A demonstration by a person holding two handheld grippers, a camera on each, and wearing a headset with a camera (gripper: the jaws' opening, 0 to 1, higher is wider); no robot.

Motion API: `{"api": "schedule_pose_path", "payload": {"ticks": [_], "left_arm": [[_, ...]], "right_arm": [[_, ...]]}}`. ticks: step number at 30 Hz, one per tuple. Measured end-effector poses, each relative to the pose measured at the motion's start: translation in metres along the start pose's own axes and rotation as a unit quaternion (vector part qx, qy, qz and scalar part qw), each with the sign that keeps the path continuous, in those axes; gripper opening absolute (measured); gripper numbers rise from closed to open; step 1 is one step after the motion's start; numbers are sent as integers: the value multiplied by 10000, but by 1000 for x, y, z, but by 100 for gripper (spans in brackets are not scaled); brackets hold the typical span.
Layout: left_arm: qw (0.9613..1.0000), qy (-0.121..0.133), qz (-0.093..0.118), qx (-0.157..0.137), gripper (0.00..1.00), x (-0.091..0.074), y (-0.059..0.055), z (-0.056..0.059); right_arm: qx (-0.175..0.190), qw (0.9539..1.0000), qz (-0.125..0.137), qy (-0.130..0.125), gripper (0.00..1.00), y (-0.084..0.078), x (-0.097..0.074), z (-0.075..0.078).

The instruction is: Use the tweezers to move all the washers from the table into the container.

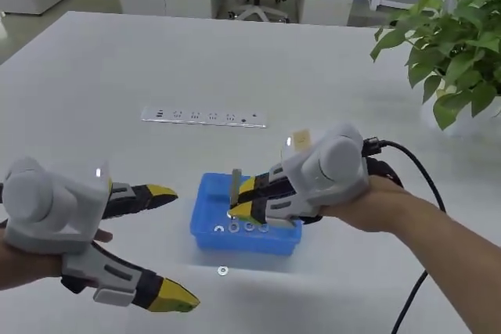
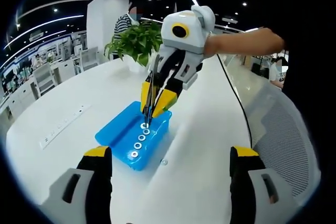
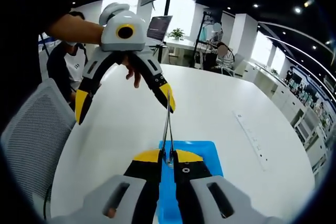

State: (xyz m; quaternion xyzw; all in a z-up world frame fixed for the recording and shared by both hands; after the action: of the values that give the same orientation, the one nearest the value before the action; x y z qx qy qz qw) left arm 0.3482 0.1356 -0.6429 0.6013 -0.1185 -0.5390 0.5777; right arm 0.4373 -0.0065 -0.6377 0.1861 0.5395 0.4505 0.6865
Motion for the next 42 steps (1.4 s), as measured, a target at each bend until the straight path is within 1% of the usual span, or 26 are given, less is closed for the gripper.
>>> {"api": "schedule_pose_path", "payload": {"ticks": [11,16,19,32,42], "left_arm": [[9999,91,75,-34,99,-5,7,-6],[9998,137,92,-69,99,-7,9,-10],[9997,156,138,-93,99,-9,12,-11],[9996,182,156,-163,99,-7,14,-15],[9995,185,141,-211,98,-4,13,-18]], "right_arm": [[-45,10000,53,2,10,-11,6,14],[-12,9999,115,33,10,-20,11,20],[3,9999,134,73,10,-26,15,22],[98,9995,127,286,10,-49,29,21],[145,9990,49,413,10,-62,36,18]]}}
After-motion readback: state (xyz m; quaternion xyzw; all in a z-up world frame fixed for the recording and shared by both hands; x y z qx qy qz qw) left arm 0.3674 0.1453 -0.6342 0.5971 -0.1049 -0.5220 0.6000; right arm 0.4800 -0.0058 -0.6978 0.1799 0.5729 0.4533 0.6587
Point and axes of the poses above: the centre of the closed fingertips' face, and the gripper's own axes: x roughly forward along the fingers, z roughly to its right, y roughly out of its top, the point moved 8 cm from there along -x, roughly backward along the fingers, and after that the axes turned 14 degrees about -x, right-handed, at the moved point
